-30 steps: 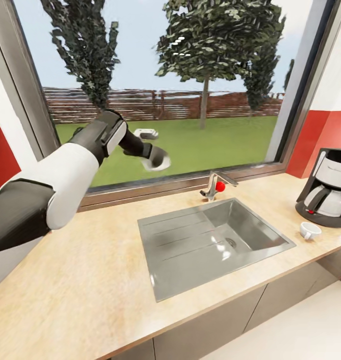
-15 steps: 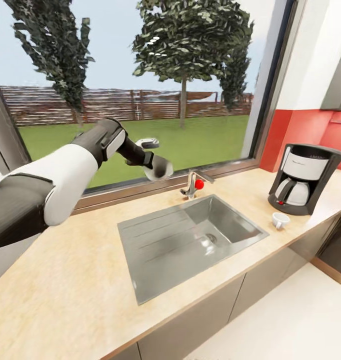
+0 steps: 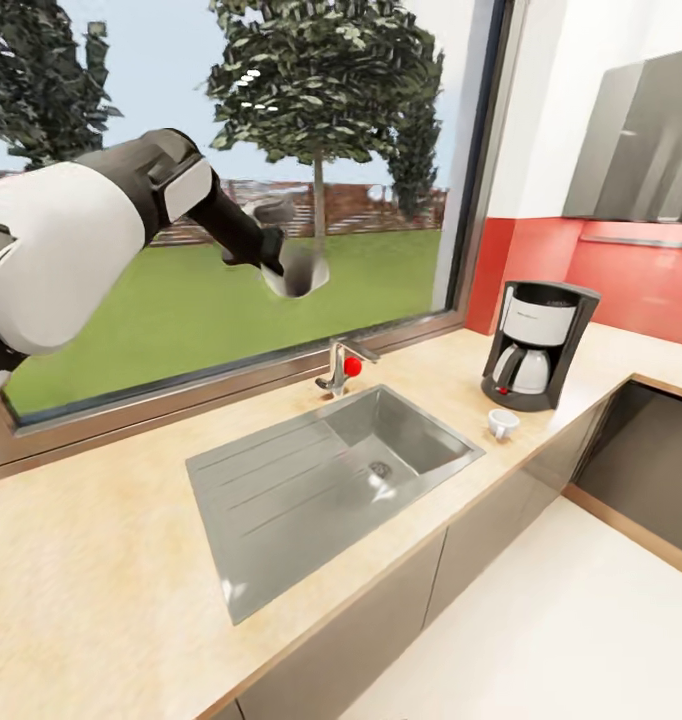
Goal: Set up a coffee station on the kitchen countertop: keep the coffee maker on the countertop, move the bottle of coffee from the kitchen shelf to the counter next to the coffee maker, place a paper coffee filter on top of the coffee maker, put the saucer next to the coffee maker with the coffee cup on the saucer, and place the electric kettle next to the coffee maker.
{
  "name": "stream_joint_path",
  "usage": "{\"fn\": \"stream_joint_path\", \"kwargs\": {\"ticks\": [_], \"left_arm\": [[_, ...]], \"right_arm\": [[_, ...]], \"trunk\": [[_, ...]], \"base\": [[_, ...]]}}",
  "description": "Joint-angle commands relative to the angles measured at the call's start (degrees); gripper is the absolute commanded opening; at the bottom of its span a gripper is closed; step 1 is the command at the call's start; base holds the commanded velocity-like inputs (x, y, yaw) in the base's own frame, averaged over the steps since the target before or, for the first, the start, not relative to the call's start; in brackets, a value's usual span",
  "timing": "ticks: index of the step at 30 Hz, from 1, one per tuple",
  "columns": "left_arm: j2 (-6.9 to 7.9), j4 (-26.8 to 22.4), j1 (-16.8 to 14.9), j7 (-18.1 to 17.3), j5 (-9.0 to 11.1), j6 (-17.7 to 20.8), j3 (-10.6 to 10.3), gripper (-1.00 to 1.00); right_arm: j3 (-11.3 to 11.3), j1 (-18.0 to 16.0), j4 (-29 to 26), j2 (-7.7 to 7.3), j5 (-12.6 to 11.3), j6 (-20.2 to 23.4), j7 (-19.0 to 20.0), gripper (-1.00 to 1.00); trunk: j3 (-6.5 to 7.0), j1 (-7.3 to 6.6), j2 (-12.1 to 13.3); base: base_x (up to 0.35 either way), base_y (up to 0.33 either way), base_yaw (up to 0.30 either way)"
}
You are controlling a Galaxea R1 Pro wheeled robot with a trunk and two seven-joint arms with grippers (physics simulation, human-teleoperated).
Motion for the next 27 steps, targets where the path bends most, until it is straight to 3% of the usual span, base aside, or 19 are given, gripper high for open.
{"fn": "stream_joint_path", "kwargs": {"ticks": [1, 4, 8, 27], "left_arm": [[-0.02, 0.2, -0.1, -0.6, -0.1, -0.1, -0.2, -1.0], [-0.08, 0.1, -0.1, -0.6, 0.3, -0.1, 4.3, -1.0], [-0.04, 0.1, 0.0, -0.6, 0.4, -0.2, 5.9, -1.0], [0.04, -0.1, 1.5, -0.6, 0.5, -0.3, 6.2, -1.0]], "right_arm": [[0.1, 0.0, 0.0, -0.01, -0.5, -0.2, 0.0, 1.0], [0.2, 0.0, 0.1, -0.01, -0.5, -0.2, 0.0, 1.0], [0.2, 0.0, 0.1, -0.01, -0.5, -0.2, -0.1, 1.0], [0.1, 0.0, 0.1, -0.01, -0.5, -0.2, -0.1, 1.0]], "trunk": [[-0.13, 0.04, -0.1], [-0.13, 0.04, -0.1], [-0.13, 0.04, -0.1], [-0.13, 0.04, -0.1]], "base": [[0.0, 0.0, -0.3], [0.0, 0.0, -0.3], [0.0, 0.0, -0.3], [0.0, 0.0, -0.3]]}}
